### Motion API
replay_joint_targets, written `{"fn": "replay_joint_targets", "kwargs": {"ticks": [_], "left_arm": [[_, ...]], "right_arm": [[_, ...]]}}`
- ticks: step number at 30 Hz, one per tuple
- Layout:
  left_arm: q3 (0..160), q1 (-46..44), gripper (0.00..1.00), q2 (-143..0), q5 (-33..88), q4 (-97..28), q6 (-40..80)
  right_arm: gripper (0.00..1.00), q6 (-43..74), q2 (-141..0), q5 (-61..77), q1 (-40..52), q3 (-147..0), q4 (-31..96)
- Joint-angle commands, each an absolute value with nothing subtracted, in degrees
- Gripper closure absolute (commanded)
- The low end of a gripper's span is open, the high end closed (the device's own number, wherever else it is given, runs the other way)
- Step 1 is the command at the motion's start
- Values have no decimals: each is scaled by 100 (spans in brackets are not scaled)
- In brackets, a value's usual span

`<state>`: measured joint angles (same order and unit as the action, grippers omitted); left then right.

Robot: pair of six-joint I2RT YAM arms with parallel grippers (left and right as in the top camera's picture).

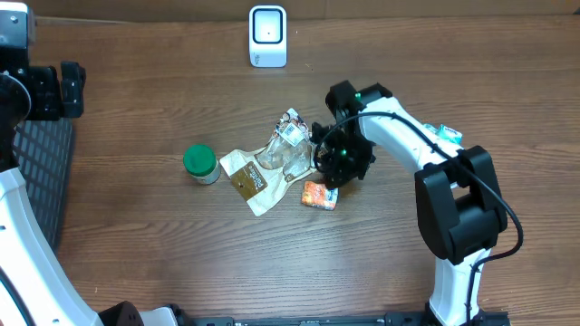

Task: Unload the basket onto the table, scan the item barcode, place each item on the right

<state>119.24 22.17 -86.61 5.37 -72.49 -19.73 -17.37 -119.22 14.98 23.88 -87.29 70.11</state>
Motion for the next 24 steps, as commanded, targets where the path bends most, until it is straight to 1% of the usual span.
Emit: {"fn": "replay_joint_targets", "kwargs": {"ticks": [1, 2, 4, 9, 14, 18, 20, 21, 22, 24], "left_arm": [[11939, 2248, 0, -8656, 556, -7240, -2058], [11939, 2248, 1, -8656, 556, -7242, -2058], [11939, 2248, 0, -8656, 556, -7240, -2058], [11939, 2248, 1, -8659, 556, -7240, -2058], [11939, 2248, 1, -8659, 554, -7242, -2058], [11939, 2248, 0, -8659, 556, -7240, -2058], [11939, 2248, 0, -8659, 556, -7242, -2058], [11939, 2248, 0, -8659, 556, -7240, -2058], [11939, 2248, 1, -8659, 556, -7240, -2058], [11939, 2248, 1, -8659, 556, -7240, -2058]], "right_arm": [[61, -2075, -11863, 1988, 2375, -8582, 6960], [58, -2134, -11865, 2117, 2375, -8582, 6963], [57, -2134, -11865, 2265, 2375, -8582, 6923], [57, -2132, -11865, 2362, 2375, -8525, 6855], [57, -2126, -11865, 2176, 2259, -8158, 6726], [58, -2104, -11865, 2617, 1975, -8079, 6755], [75, -2104, -11865, 2856, 1848, -8079, 6751], [87, -2102, -11863, 2969, 1761, -8079, 6753], [93, -2062, -11861, 3048, 1688, -8082, 6755], [96, -1881, -11861, 3124, 1566, -8103, 6757]]}}
